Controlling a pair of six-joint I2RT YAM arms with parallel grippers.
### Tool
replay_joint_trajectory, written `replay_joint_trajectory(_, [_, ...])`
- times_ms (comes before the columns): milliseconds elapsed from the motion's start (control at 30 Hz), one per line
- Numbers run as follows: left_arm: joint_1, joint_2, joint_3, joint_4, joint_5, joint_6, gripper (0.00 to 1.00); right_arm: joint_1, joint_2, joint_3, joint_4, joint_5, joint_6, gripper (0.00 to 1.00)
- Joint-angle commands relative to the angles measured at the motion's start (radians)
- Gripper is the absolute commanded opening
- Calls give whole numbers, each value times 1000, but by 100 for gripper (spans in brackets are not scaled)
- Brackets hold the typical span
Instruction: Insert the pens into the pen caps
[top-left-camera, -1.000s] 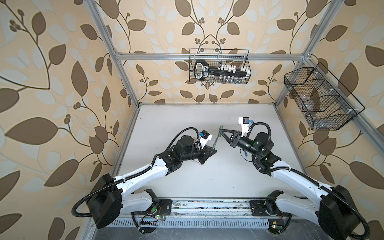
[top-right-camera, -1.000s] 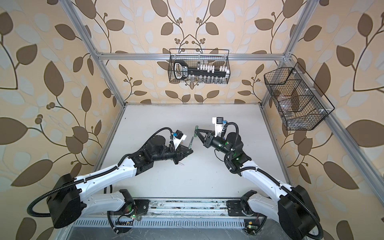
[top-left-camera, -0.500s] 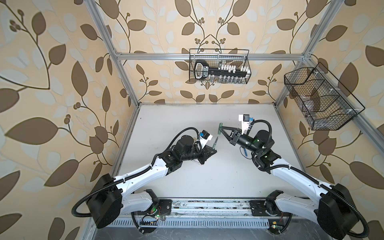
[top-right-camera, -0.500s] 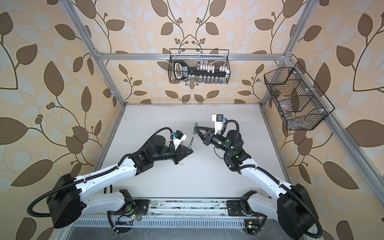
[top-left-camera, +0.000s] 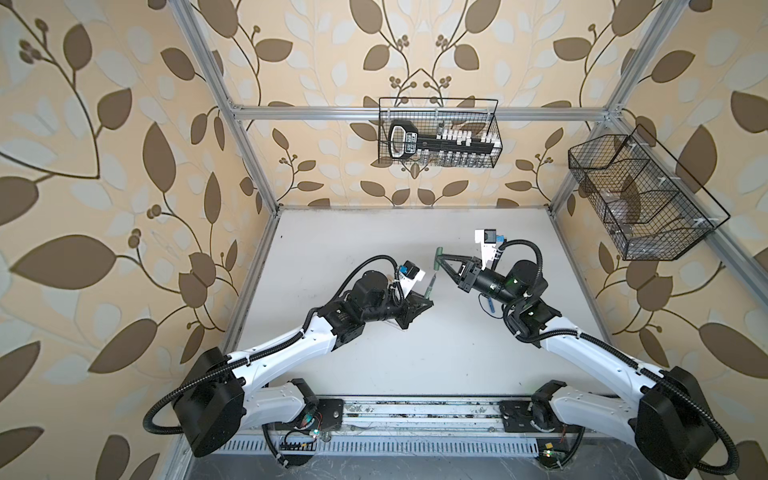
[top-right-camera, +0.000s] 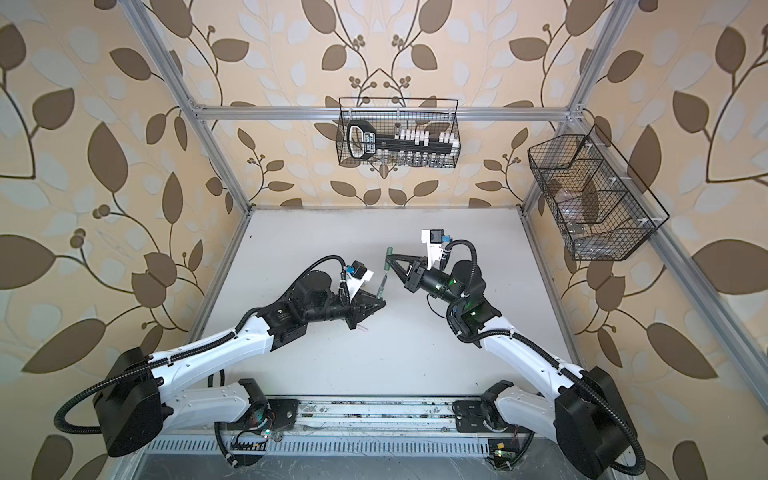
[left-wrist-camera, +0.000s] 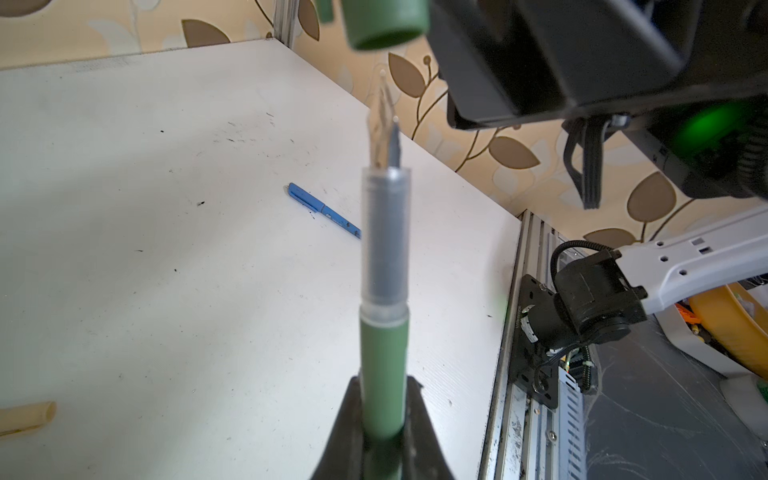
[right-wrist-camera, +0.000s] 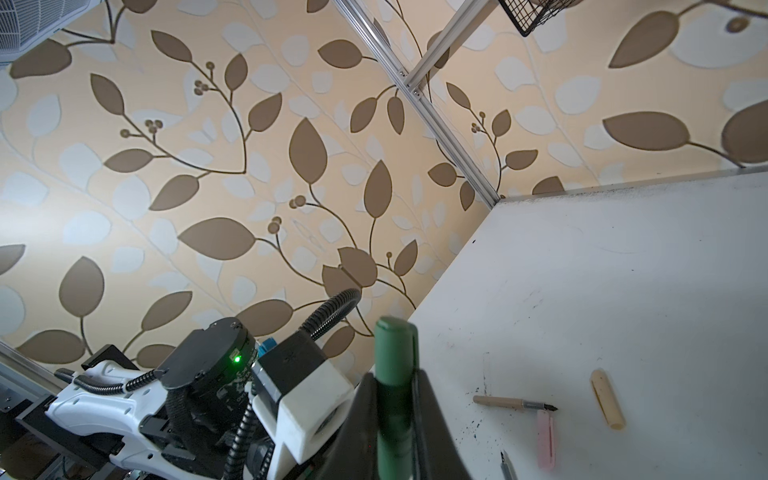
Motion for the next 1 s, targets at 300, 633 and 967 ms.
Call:
replay_joint_trajectory(300, [-12,-37,36,21,15,10,3,10,7,-29,37,10,-8,14])
replay_joint_trajectory(633, [-14,-48,42,22,19,8,4,21,18,-44,63,26,5,14])
replay_joint_trajectory(967, [-14,-53,38,22,3,5,4,20,-1,-43,49,23,3,14])
